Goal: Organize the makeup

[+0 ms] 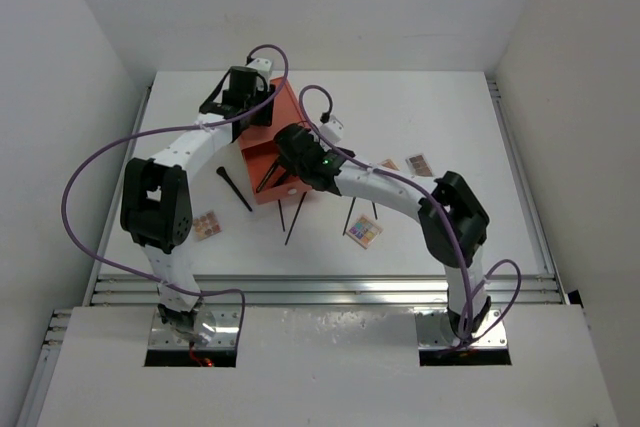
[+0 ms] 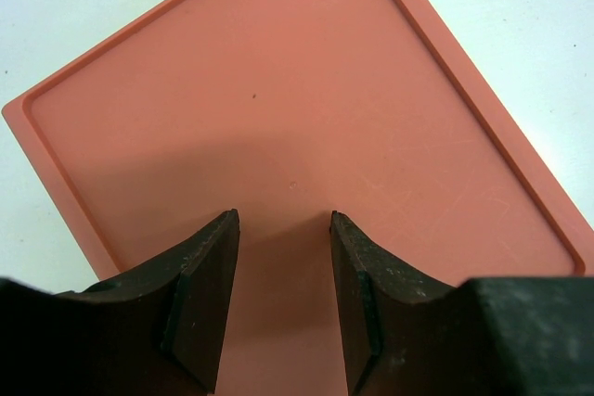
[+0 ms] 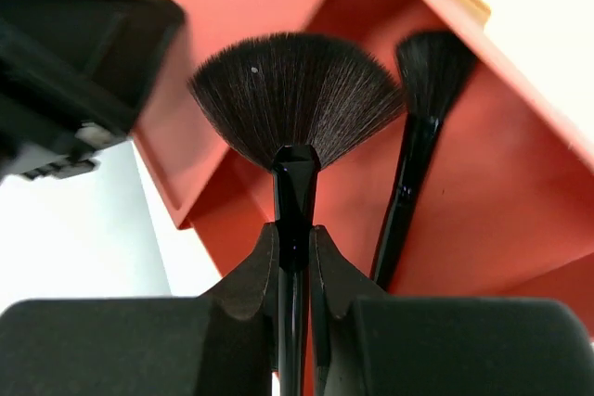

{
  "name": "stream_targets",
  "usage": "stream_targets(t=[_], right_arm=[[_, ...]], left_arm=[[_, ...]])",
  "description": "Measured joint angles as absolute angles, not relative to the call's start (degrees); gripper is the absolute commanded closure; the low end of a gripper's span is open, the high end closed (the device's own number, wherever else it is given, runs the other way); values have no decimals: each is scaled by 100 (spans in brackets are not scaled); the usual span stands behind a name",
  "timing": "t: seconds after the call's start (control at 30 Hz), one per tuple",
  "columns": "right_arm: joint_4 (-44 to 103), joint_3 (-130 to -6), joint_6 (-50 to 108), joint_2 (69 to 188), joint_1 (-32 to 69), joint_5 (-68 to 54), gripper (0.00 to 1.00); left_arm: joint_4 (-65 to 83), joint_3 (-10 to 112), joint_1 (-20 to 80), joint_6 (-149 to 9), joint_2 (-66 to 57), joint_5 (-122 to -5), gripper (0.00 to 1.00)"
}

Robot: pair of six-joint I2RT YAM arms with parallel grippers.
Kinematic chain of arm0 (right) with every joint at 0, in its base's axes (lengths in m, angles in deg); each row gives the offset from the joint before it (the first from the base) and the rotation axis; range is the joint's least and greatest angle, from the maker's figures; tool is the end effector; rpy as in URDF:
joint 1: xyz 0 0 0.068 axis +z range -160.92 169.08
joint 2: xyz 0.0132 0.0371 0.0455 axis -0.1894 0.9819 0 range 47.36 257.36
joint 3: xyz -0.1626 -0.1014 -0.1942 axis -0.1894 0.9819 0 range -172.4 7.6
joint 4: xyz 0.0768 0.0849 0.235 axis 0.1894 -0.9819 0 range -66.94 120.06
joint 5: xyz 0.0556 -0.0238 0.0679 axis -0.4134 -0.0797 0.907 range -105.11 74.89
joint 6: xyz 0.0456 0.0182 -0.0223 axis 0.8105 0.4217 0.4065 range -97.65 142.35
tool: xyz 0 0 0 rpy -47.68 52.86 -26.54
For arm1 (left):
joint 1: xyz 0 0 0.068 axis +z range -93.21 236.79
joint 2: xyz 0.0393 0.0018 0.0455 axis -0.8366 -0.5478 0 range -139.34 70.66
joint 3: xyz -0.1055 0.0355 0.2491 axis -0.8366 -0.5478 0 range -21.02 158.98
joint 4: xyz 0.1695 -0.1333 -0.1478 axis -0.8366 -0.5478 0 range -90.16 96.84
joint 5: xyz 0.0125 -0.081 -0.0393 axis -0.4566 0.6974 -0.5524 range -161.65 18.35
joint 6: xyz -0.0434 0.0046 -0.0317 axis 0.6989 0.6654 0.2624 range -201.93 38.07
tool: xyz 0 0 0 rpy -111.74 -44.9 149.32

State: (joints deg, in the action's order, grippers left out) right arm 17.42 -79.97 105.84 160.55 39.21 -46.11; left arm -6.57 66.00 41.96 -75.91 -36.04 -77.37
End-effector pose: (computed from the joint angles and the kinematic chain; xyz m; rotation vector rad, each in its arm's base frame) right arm 0.3043 0.3358 0.2397 0.9179 2.0291 0.7427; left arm 0.4246 -0.1088 0.2807 0.1068 2.1440 -0.1052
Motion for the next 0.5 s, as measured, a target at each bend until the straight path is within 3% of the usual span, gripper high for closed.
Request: stream_targets(t=[0.23,0.37,0.5], right_arm=[[1617,-7999,11561,16330,3757,-4336,96],[1613,-8043,11792,16385,3668,-4242,67],[1668,-8095,11810,16422,3644,-4102,50]], left_arm=[[-646,6596,4196,-7589,-3602,-7741,49],[-631,6589,4196,-7589,-3604,-7743,49],[-629,6589,4196,-7589,-3602,-7743,49]])
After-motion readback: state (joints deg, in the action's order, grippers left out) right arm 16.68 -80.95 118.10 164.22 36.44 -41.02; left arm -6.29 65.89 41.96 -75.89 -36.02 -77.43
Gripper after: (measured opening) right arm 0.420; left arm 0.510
